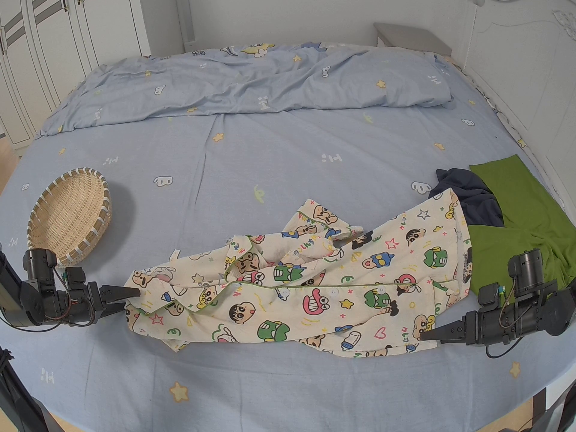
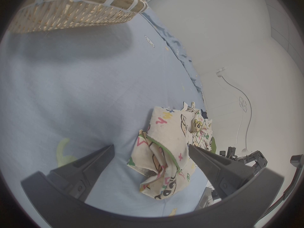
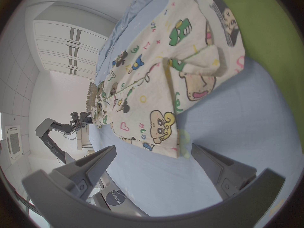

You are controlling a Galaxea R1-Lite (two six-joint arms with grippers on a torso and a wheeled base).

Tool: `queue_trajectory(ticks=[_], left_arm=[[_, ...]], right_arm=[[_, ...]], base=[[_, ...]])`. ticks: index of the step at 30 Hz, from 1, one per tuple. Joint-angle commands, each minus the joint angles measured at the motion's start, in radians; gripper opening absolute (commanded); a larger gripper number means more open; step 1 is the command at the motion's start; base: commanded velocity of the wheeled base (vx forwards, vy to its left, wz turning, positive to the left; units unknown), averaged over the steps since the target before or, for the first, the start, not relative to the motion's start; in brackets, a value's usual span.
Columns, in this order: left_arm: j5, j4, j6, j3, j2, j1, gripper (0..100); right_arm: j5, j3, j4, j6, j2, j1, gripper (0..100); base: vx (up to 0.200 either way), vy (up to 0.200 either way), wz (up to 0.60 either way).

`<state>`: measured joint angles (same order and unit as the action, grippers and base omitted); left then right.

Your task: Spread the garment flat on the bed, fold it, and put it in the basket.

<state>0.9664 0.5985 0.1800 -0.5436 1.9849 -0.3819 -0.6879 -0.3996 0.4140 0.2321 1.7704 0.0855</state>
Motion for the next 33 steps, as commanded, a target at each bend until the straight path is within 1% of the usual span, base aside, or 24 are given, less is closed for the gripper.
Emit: queue_trajectory(ticks=[1, 6, 8, 9, 11, 16, 17, 20, 25, 27, 29, 33], left_arm=[[0.000, 0.000, 0.001, 0.008, -0.005, 0.003, 100], [0.000, 0.000, 0.001, 0.008, -0.006, 0.003, 100], [0.002, 0.000, 0.001, 0.008, -0.006, 0.001, 100], [0.002, 0.000, 0.001, 0.008, -0.006, 0.001, 100], [0.002, 0.000, 0.001, 0.008, -0.006, 0.003, 100], [0.000, 0.000, 0.001, 0.008, -0.006, 0.001, 100], [0.002, 0.000, 0.001, 0.008, -0.006, 0.001, 100], [0.002, 0.000, 0.001, 0.008, -0.008, 0.003, 100], [0.002, 0.000, 0.001, 0.008, -0.008, 0.003, 100], [0.002, 0.000, 0.001, 0.010, -0.008, 0.003, 100], [0.000, 0.000, 0.001, 0.010, -0.008, 0.003, 100], [0.000, 0.000, 0.001, 0.013, -0.009, 0.003, 100]], right_arm=[[-0.009, -0.019, 0.014, -0.002, 0.106, -0.009, 100], [-0.012, -0.050, 0.014, 0.004, 0.124, -0.004, 100], [-0.022, -0.053, 0.015, 0.006, 0.127, -0.003, 100], [-0.052, -0.061, 0.015, 0.007, 0.126, 0.002, 100], [-0.071, -0.064, 0.017, 0.010, 0.124, 0.011, 100], [-0.081, -0.074, 0.015, 0.013, 0.123, 0.033, 100], [-0.081, -0.079, 0.014, 0.015, 0.126, 0.040, 0], [-0.081, -0.082, 0.015, 0.032, 0.129, 0.034, 0], [-0.088, -0.071, 0.015, 0.035, 0.121, 0.016, 0], [-0.099, -0.071, 0.015, 0.035, 0.116, 0.011, 0], [-0.127, -0.073, 0.015, 0.041, 0.106, -0.003, 0], [-0.142, -0.084, 0.015, 0.058, 0.066, -0.044, 0]], base=[[0.000, 0.000, 0.00], [0.000, 0.000, 0.00], [0.000, 0.000, 0.00], [0.000, 0.000, 0.00], [0.000, 0.000, 0.00], [0.000, 0.000, 0.00], [0.000, 0.000, 0.00], [0.000, 0.000, 0.00], [0.000, 0.000, 0.00], [0.000, 0.000, 0.00], [0.000, 0.000, 0.00], [0.000, 0.000, 0.00]])
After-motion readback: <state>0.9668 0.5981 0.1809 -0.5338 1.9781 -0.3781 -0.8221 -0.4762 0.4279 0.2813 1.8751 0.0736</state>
